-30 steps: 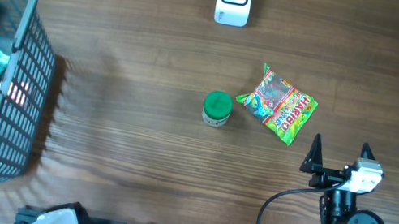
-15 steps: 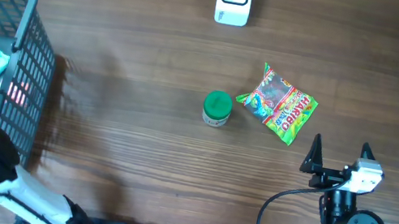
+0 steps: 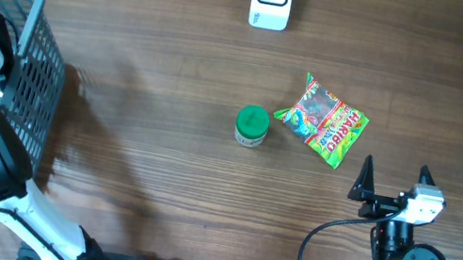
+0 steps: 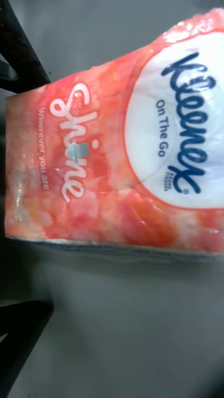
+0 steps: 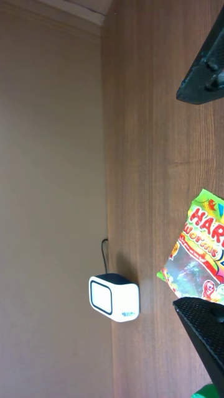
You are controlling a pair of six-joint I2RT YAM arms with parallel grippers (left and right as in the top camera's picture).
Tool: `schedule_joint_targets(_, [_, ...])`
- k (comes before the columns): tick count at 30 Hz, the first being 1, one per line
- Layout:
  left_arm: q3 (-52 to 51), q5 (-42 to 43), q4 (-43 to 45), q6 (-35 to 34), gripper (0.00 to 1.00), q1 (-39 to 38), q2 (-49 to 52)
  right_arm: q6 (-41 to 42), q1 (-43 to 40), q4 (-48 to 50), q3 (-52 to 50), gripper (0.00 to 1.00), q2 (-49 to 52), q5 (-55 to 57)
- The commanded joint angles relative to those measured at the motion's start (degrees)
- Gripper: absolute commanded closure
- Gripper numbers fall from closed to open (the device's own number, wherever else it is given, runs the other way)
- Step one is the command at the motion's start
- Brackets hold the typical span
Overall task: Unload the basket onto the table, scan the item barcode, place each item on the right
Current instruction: 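Grasp the orange Kleenex tissue pack in the basket with the left gripper, then place the Kleenex pack left of the jar with the left gripper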
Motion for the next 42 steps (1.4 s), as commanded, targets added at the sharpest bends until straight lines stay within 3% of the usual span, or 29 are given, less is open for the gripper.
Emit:
schedule_joint_targets(1, [-2.0,-4.4,0.9,-1.4,0.0,-0.2,0.4,-0.5,0.1,0.2,-0.1,0.0,-0.4,-0.5])
schedule_joint_targets(8, [-2.0,-11.5,0.9,-1.4,0.0,-0.2,0.4,-0.5,0.1,0.2,-0.1,0.0,-0.4,-0.5])
schedule_joint_targets(13, [-2.0,-12.2,2.5,-1.3,0.0,-0.2,0.4,-0.5,0.1,0.2,-0.1,0.0,-0.4,-0.5])
schedule_joint_targets(17, [-2.0,-10.2,2.3,-1.2,0.38,-0.2,0.4,-0.5,0.1,0.2,-0.1,0.0,-0.4,-0.5])
schedule_joint_targets(19, [-2.0,-8.4,2.0,-1.2,0.5,-0.2,0.4,-0.5,0.1,0.2,-0.1,0.0,-0.4,-0.5])
schedule_joint_targets(23, [0.2,-8.9,-0.2,2.1,0.52,0.4,-0.4,-0.5,0.1,0.2,-0.1,0.0,-0.4,-0.5])
schedule_joint_targets(27, [13.2,-9.4,-11.7,2.0,0.7,3.6,-3.8,-0.5,0.1,0.2,-0.1,0.0,-0.4,-0.5])
schedule_joint_targets(32, [40.3,-7.3,-27.8,2.1,0.64,7.2,-9.4,-0.5,0.1,0.2,-0.1,0.0,-0.4,-0.5])
schedule_joint_targets(35, [53.5,0.9,-33.7,2.1,0.65,6.9,-12.8,-0.5,0.1,0.2,-0.1,0.0,-0.4,-0.5])
schedule_joint_targets(38, [58.2,10.3,-35.0,1.7,0.66,0.3,-19.1,-0.5,0.1,0.2,-0.1,0.0,-0.4,-0.5])
schedule_joint_targets(40, [58.2,9.0,-35.7,1.8,0.66,-8.0,-21.1,-0.5,0.1,0.2,-0.1,0.0,-0.4,-0.5])
schedule_joint_targets(42, [57.8,1.4,-39.3,2.4,0.66,-22.4,-20.7,-0.5,0.1,0.2,-0.1,0.0,-0.4,-0.5])
